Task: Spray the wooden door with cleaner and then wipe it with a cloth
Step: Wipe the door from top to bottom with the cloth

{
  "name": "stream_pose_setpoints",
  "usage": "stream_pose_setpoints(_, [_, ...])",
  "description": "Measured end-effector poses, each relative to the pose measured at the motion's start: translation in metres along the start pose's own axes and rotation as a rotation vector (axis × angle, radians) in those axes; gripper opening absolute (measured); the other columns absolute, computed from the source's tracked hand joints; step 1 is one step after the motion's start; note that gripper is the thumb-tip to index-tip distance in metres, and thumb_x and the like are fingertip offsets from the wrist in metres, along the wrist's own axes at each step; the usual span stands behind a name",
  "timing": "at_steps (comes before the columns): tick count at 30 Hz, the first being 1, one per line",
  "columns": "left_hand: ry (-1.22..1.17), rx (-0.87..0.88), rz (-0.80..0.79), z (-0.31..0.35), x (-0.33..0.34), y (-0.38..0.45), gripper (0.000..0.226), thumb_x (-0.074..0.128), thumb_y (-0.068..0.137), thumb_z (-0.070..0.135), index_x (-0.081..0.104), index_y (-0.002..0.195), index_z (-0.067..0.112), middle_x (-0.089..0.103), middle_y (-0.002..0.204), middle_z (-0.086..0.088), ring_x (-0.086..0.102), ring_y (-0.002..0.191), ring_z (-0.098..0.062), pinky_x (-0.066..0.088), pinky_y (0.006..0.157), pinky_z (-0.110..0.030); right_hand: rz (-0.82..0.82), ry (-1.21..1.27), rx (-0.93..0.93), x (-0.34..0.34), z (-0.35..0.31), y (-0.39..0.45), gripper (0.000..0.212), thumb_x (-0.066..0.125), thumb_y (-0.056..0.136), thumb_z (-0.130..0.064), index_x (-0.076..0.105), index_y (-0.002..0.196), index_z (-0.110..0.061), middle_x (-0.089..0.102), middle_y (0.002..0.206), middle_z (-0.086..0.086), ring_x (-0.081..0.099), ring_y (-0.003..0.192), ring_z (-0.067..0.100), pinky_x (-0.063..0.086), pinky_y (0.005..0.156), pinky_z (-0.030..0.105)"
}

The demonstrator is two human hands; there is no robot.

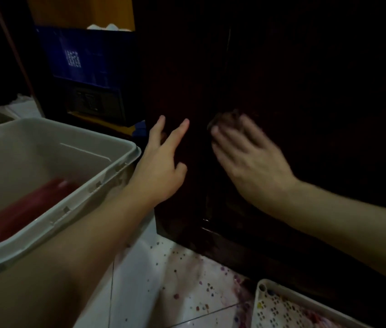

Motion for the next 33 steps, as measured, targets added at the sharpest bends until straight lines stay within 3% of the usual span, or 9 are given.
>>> stream_pose_setpoints(5, [0.037, 0.077, -0.004, 0.013, -0.004, 0.002, 0.083, 0.061, 0.090, 0.010, 0.016, 0.149, 0.048, -0.015, 0.158, 0.015, 0.007, 0.149, -0.016, 0.026, 0.116, -0.034, -0.137, 0.004, -0.188, 0.017, -0.030, -0.012, 0.068, 0.007, 0.089, -0.023, 0.010, 0.154, -0.003, -0.005, 0.161, 0.018, -0.012, 0.148, 0.037, -0.030, 0.103, 0.055])
stream_pose_setpoints(8, [0.236, 0.175, 0.049, 0.030, -0.022, 0.013, 0.085, 0.064, 0.088, 0.015, 0.014, 0.152, 0.040, -0.014, 0.160, 0.008, 0.003, 0.148, -0.021, 0.023, 0.116, -0.039, 0.177, -0.050, -0.020, -0.041, 0.043, 0.013, 0.059, 0.031, 0.088, -0.019, 0.042, 0.144, -0.005, 0.028, 0.156, 0.018, 0.021, 0.147, 0.034, -0.007, 0.118, 0.054])
stream_pose_setpoints(10, [0.407, 0.291, 0.141, 0.053, -0.041, 0.030, 0.088, 0.066, 0.085, 0.018, 0.012, 0.153, 0.032, -0.009, 0.160, -0.001, 0.004, 0.147, -0.026, 0.020, 0.116, -0.042, 0.307, -0.083, 0.119, -0.075, 0.100, 0.025, 0.051, 0.036, 0.091, -0.018, 0.051, 0.138, -0.004, 0.040, 0.150, 0.019, 0.033, 0.142, 0.034, 0.004, 0.120, 0.055])
stream_pose_setpoints(12, [0.492, 0.400, 0.254, 0.079, -0.065, 0.051, 0.086, 0.067, 0.081, 0.018, 0.017, 0.151, 0.024, 0.003, 0.158, -0.010, 0.011, 0.143, -0.030, 0.022, 0.115, -0.045, 0.309, -0.098, 0.168, -0.091, 0.127, 0.037, 0.056, 0.023, 0.093, -0.022, 0.050, 0.138, -0.003, 0.039, 0.150, 0.021, 0.029, 0.144, 0.035, 0.002, 0.120, 0.055])
stream_pose_setpoints(15, [0.551, 0.598, 0.406, 0.113, -0.094, 0.075, 0.069, 0.060, 0.078, 0.013, 0.030, 0.140, 0.013, 0.024, 0.149, -0.018, 0.022, 0.135, -0.034, 0.032, 0.109, -0.049, 0.267, -0.136, 0.018, -0.073, 0.099, 0.038, 0.054, 0.024, 0.092, -0.016, 0.055, 0.132, 0.003, 0.043, 0.145, 0.027, 0.035, 0.139, 0.043, 0.008, 0.119, 0.058])
stream_pose_setpoints(18, [0.623, 0.785, 0.503, 0.135, -0.118, 0.094, 0.056, 0.050, 0.079, 0.015, 0.034, 0.133, 0.011, 0.029, 0.143, -0.018, 0.026, 0.136, -0.034, 0.027, 0.113, -0.046, 0.171, -0.098, -0.177, -0.046, 0.072, 0.027, 0.056, 0.023, 0.091, -0.017, 0.057, 0.128, 0.007, 0.047, 0.141, 0.027, 0.040, 0.135, 0.043, 0.011, 0.117, 0.056])
stream_pose_setpoints(20, [0.623, 0.868, 0.544, 0.149, -0.133, 0.105, 0.050, 0.051, 0.082, 0.017, 0.035, 0.129, 0.011, 0.026, 0.141, -0.012, 0.027, 0.137, -0.034, 0.025, 0.115, -0.045, 0.180, -0.049, -0.185, -0.059, 0.094, 0.031, 0.057, 0.022, 0.091, -0.019, 0.055, 0.131, 0.006, 0.045, 0.144, 0.025, 0.037, 0.138, 0.040, 0.009, 0.118, 0.055])
stream_pose_setpoints(28, [0.671, 1.028, 0.545, 0.208, -0.188, 0.135, 0.045, 0.055, 0.085, 0.026, 0.041, 0.125, 0.011, 0.028, 0.141, -0.012, 0.030, 0.136, -0.033, 0.023, 0.115, -0.045, 0.324, -0.060, 0.041, -0.151, 0.215, 0.066, 0.053, 0.030, 0.092, -0.020, 0.053, 0.135, 0.001, 0.041, 0.147, 0.023, 0.033, 0.141, 0.039, 0.009, 0.119, 0.056])
stream_pose_setpoints(33, [0.782, 1.140, 0.524, 0.244, -0.207, 0.145, 0.032, 0.051, 0.089, 0.029, 0.048, 0.116, 0.013, 0.034, 0.139, -0.013, 0.033, 0.135, -0.032, 0.026, 0.115, -0.046, 0.236, -0.073, -0.116, -0.146, 0.202, 0.068, 0.054, 0.029, 0.088, -0.019, 0.062, 0.126, 0.001, 0.054, 0.137, 0.022, 0.043, 0.135, 0.040, 0.012, 0.117, 0.054])
Point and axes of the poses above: each hand's wrist, its own y-axis towards the middle knuckle, its own x-axis out of the palm, z = x × y, the point moved 10 cm from there along y, towards the middle knuckle
